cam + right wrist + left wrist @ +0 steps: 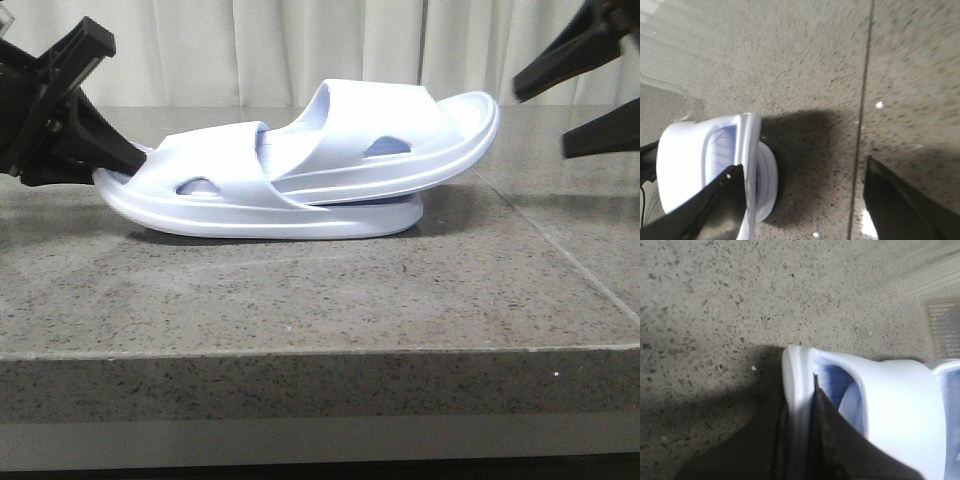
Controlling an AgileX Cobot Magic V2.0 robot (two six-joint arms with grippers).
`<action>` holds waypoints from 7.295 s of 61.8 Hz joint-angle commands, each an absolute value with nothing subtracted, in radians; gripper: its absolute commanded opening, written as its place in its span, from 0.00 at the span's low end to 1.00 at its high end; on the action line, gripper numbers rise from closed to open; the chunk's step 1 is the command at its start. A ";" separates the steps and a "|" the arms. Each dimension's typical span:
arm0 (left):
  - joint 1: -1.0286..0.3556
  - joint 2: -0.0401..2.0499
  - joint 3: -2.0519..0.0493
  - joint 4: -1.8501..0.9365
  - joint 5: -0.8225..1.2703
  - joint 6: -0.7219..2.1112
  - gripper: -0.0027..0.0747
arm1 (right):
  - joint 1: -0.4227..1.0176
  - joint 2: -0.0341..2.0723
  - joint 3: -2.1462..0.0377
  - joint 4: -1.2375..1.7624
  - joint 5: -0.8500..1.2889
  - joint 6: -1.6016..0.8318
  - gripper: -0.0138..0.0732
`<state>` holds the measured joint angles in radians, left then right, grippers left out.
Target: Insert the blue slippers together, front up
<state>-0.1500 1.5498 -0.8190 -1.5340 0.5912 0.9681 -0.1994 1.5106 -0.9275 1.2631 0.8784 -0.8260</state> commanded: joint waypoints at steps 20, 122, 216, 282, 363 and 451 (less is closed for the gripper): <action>-0.183 1.519 -0.845 -1.564 0.626 0.969 0.01 | -0.235 1.266 -0.957 1.237 0.977 -0.857 0.76; -0.148 0.731 -0.878 0.014 0.846 -0.040 0.56 | -0.077 0.596 -0.895 0.403 1.080 -0.311 0.76; -0.148 0.632 -0.827 0.040 0.837 -0.040 0.01 | -0.077 0.576 -0.864 0.402 1.052 -0.312 0.08; 0.023 0.067 -0.167 -0.051 0.163 0.014 0.01 | -0.077 0.576 -0.864 0.402 1.055 -0.312 0.08; -0.002 -0.024 0.010 -0.064 -0.094 0.014 0.01 | -0.077 0.576 -0.864 0.402 1.056 -0.312 0.08; -0.018 -0.020 0.010 -0.064 -0.094 0.014 0.01 | 0.090 0.405 -0.684 0.292 0.673 -0.313 0.08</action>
